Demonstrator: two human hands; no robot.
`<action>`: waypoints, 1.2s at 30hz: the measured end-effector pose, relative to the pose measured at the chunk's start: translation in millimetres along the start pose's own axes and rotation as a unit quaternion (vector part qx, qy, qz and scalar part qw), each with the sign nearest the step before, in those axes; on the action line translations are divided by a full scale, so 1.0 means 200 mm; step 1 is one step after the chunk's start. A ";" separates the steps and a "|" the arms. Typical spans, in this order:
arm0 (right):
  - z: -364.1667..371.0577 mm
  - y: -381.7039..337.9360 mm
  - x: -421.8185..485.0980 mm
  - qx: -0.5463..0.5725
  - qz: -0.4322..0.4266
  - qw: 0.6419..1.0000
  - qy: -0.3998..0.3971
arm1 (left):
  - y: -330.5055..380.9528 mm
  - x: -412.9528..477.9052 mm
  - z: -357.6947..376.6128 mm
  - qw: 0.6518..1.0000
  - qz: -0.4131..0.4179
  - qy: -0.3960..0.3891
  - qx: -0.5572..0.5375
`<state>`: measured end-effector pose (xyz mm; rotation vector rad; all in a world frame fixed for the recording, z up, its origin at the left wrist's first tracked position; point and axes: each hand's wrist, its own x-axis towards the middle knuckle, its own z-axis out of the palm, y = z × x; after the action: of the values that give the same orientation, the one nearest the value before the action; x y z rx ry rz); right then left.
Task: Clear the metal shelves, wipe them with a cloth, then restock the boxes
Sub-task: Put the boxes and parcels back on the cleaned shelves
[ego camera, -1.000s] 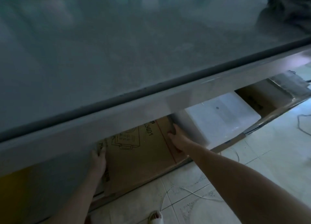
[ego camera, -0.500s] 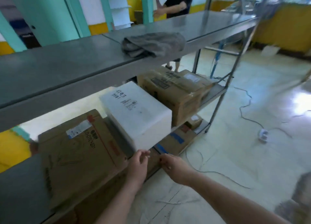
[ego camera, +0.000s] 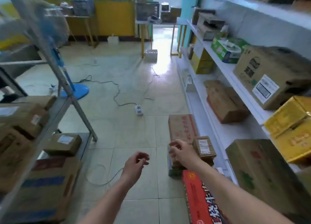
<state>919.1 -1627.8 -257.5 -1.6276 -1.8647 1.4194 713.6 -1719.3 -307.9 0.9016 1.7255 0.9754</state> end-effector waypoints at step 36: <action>-0.46 2.75 4.08 -0.151 0.413 0.895 0.073 | -1.62 4.45 1.71 0.913 -0.236 -0.277 0.184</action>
<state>1049.5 -940.0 -954.5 -2.8122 -1.3882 1.2246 720.7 -993.2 -1005.7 0.8312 1.5312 0.0500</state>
